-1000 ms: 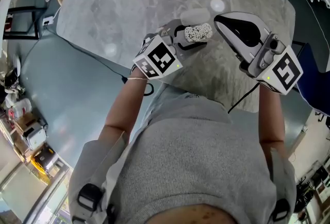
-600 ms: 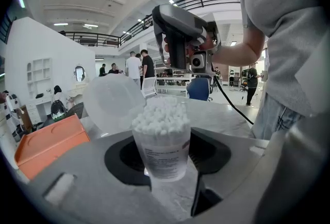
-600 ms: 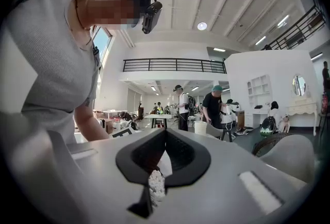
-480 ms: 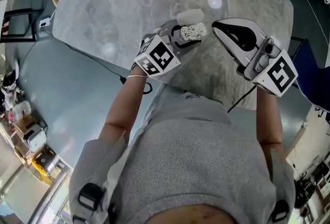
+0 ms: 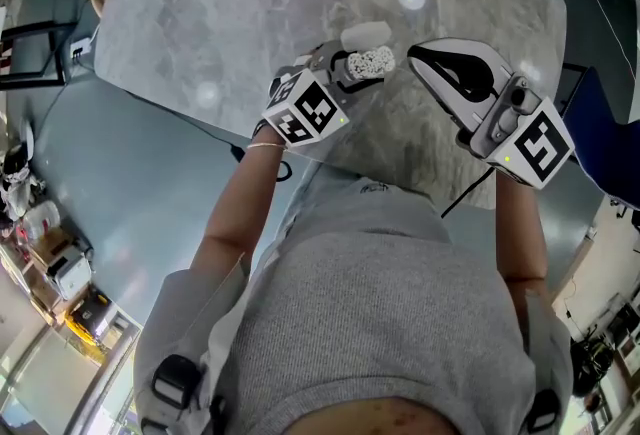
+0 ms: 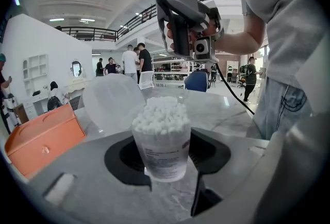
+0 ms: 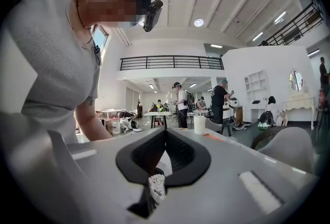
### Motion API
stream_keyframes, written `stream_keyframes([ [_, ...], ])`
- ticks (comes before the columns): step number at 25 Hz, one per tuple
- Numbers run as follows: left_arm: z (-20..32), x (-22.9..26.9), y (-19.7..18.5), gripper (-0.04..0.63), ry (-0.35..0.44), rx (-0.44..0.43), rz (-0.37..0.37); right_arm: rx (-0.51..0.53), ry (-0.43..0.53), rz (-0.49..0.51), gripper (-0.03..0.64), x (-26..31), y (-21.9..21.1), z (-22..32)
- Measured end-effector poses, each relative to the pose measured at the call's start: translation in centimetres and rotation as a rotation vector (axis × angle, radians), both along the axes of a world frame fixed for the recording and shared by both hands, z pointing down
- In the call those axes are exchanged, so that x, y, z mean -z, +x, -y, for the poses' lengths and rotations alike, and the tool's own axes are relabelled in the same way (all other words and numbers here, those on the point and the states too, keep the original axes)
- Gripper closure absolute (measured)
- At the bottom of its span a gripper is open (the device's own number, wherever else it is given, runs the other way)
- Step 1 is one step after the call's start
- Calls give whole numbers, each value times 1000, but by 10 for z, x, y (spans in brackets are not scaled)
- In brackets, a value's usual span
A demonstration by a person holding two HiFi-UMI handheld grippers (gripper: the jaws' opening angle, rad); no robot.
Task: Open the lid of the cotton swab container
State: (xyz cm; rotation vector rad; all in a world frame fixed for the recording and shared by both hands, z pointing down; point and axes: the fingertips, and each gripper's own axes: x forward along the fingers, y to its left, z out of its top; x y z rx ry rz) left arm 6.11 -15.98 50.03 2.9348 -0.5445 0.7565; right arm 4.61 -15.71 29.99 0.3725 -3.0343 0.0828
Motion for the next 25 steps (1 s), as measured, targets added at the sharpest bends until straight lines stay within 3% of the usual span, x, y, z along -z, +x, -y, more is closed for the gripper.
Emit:
stream_keyframes([
  [25, 0, -40, -5, 383, -41, -19, 71, 23, -17, -10, 614, -10, -15, 1],
])
